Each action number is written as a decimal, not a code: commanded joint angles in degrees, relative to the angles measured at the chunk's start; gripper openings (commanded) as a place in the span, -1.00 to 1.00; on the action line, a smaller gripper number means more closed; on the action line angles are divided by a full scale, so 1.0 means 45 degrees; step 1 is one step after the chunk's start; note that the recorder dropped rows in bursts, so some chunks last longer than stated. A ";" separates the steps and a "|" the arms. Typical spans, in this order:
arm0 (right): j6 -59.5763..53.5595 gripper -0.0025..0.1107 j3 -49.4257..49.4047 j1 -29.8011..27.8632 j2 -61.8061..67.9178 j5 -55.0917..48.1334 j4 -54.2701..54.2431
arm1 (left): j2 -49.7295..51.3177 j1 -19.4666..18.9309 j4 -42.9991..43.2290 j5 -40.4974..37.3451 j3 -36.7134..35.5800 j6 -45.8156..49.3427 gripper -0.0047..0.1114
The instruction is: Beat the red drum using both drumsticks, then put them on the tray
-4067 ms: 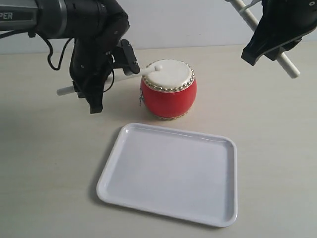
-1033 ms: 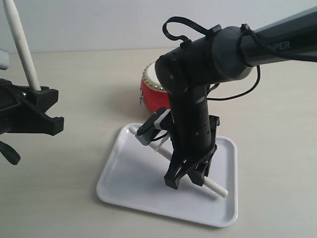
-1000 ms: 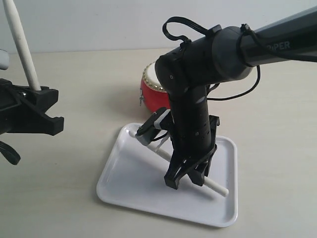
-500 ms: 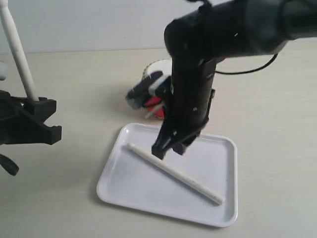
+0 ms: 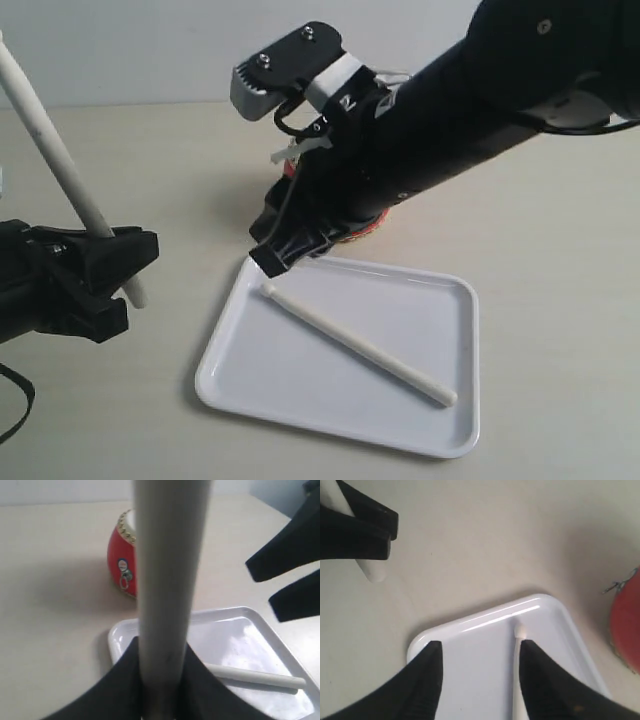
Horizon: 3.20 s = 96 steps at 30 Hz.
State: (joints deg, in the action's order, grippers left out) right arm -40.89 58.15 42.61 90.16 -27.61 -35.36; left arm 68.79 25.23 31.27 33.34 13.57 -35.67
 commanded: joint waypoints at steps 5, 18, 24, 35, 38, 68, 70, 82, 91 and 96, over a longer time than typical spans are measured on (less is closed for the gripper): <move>-0.5094 -0.05 -0.0816 0.0016 -0.0658 0.1176 -0.4644 | 0.0987 -0.0765 0.3105 0.1681 -0.0090 -0.2513 -0.92; -1.2699 0.12 -0.0816 0.0016 -0.0028 -0.1437 -1.2269 | 0.2322 -0.0793 0.4092 0.4697 -0.0011 -0.2509 -0.92; -1.3213 0.12 -0.0400 0.0016 0.0552 -0.2033 -1.2957 | 0.2342 -0.0793 0.4289 0.4720 -0.0011 -0.2509 -0.92; -1.4100 0.12 -0.0350 0.0016 0.1171 -0.2306 -1.3573 | 0.2342 -0.0793 0.4586 0.4643 0.0268 -0.2587 -0.92; -1.4230 0.12 -0.0161 0.0016 0.1202 -0.2374 -1.3714 | 0.2342 -0.0793 0.4694 0.4612 0.0276 -0.2587 -0.92; -1.3881 -0.96 0.0269 0.0016 0.1896 -0.3834 -1.3864 | 0.2342 -0.0793 0.4271 0.4531 0.0276 -0.2416 -0.89; -1.3881 -0.96 0.0269 0.0016 0.1896 -0.3883 -1.3864 | 0.2342 -0.0793 0.4350 0.4531 0.0276 -0.2416 -0.72; -1.1308 -0.96 0.1271 -0.0985 0.1230 -0.1203 -1.2159 | 0.1162 -0.0793 0.5939 0.4633 0.0276 -0.2129 0.50; 0.1695 -0.96 0.3164 -0.1845 0.0735 -0.3753 0.2594 | -0.1214 -0.0793 0.7251 0.3782 0.0003 -0.2592 -0.43; 0.3158 -0.96 0.3164 -0.1845 0.1255 -0.5128 0.4043 | -0.2350 -0.0793 0.6140 0.1840 0.0003 -0.2934 -0.90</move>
State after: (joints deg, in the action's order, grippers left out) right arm -29.85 71.95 34.54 94.48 -47.32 -20.35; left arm 60.67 21.75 62.04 45.83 13.87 -47.87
